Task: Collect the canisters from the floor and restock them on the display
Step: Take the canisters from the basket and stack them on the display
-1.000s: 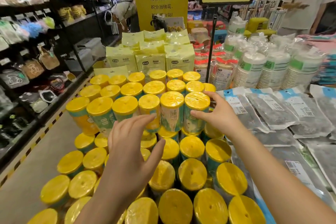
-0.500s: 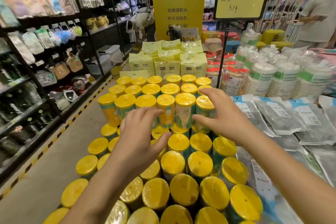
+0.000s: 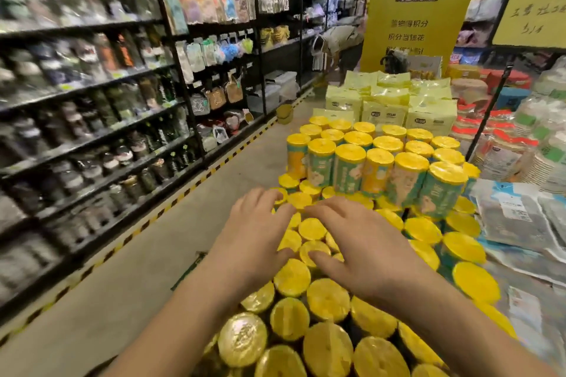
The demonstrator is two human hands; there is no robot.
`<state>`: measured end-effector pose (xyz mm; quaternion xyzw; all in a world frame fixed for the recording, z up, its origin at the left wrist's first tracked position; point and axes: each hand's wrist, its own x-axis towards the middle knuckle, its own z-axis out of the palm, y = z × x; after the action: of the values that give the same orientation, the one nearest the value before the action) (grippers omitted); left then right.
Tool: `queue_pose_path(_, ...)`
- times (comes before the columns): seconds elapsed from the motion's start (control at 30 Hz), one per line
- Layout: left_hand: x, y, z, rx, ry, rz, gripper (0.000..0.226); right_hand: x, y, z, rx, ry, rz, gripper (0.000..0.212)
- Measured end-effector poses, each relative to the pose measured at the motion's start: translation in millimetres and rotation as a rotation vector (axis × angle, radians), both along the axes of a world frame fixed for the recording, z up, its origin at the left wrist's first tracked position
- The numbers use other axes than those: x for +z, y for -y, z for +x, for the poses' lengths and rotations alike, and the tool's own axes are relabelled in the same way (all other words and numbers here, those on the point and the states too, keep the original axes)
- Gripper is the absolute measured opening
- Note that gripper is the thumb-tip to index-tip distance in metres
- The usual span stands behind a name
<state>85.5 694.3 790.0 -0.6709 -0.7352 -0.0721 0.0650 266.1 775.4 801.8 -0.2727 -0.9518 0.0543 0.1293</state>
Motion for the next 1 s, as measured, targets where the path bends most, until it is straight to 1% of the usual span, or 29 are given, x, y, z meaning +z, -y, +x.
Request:
queue_pose_path(0.07, -5, 36, -10, 0.092, 0.011, -0.045, 0.062, -6, 22, -18, 0.07, -0.016, -0.018, 0.065)
queue_pose_path(0.2, -18, 116, -20, 0.31, 0.063, -0.077, 0.063, -14, 65, -51, 0.254, -0.029, -0.068, 0.063)
queue_pose_path(0.4, -49, 240, -23, 0.645, 0.131, -0.105, 0.062, -35, 143, -106, 0.539, 0.033, -0.103, 0.063)
queue_pose_path(0.6, -68, 358, -22, 0.909, 0.177, -0.124, 0.065, -52, 233, -148, 0.776, 0.098, -0.144, 0.066)
queue_pose_path(0.73, -80, 426, -29, 1.043, 0.236, -0.126, 0.061, -65, 286, -178, 0.855, 0.171, -0.152, 0.065)
queue_pose_path(0.8, -90, 456, -36, 1.085, 0.277, -0.128, 0.063, -76, 310, -196, 0.87, 0.221, -0.144, 0.064)
queue_pose_path(0.87, -101, 483, -47, 1.111, 0.302, -0.133, 0.064, -88, 334, -214, 0.872, 0.26, -0.139, 0.062)
queue_pose_path(1.0, -124, 533, -81, 1.128, 0.365, -0.131, 0.06, -110, 383, -247, 0.862, 0.254, -0.117, 0.059)
